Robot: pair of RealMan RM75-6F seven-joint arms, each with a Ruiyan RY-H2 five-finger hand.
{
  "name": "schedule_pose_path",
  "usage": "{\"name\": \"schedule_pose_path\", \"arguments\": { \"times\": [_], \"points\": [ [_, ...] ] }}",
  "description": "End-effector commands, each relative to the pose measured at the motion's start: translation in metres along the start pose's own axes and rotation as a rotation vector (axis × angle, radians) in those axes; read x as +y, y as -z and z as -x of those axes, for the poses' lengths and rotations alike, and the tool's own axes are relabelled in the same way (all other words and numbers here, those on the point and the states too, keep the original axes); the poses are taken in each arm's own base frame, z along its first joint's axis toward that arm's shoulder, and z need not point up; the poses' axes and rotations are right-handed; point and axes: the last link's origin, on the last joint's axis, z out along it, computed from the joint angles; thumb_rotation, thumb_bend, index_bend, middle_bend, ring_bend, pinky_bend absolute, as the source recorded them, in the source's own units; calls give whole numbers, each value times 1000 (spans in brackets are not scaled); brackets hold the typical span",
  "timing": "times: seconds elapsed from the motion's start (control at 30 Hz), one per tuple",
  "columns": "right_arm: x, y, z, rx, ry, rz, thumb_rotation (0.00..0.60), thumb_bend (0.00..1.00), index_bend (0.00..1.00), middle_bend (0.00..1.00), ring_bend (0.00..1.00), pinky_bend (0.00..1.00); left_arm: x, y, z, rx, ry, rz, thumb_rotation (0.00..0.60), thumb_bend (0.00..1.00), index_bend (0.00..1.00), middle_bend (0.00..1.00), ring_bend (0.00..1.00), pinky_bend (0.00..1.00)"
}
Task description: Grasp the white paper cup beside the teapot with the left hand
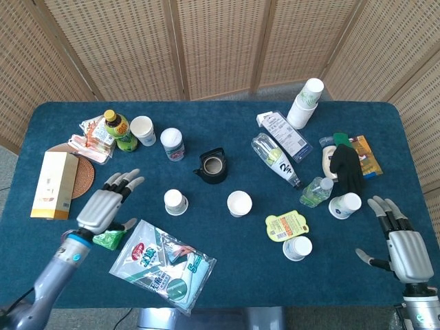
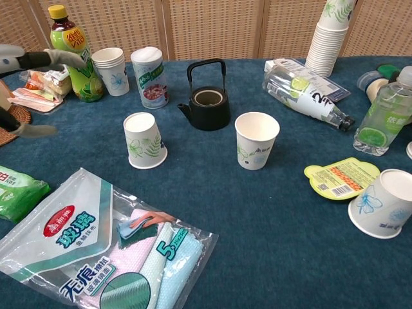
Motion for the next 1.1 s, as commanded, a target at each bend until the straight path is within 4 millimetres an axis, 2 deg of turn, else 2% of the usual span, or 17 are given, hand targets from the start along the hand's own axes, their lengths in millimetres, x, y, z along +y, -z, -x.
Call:
{"name": "schedule_pose_path", "arguments": {
  "times": [0.03, 0.33, 0.63, 0.83, 1.1],
  "points": [
    [0, 0, 0, 0, 3, 0, 600, 45, 0, 0, 0, 191, -16, 35, -6, -34, -57, -22, 600, 321, 56, 0, 0, 0],
    [1, -1, 1, 1, 18, 10, 600, 45, 0, 0, 0, 192, -53, 106, -16, 37, -172, -154, 600, 320, 45, 0, 0, 0],
    [0, -4, 2, -2, 36, 18, 600, 45, 0, 0, 0, 192, -68, 155, -20, 172, -193, -209, 600, 320, 48, 0, 0, 0],
    [3, -4, -1, 11, 50, 27, 600, 43, 0, 0, 0, 192, -71, 169, -26, 236, -178, -218, 600, 321, 57, 0, 0, 0],
    [0, -2, 0, 9, 56, 14, 600, 43, 0, 0, 0, 191, -67, 173, -27, 239, -160, -191, 600, 321, 57, 0, 0, 0]
  ]
}}
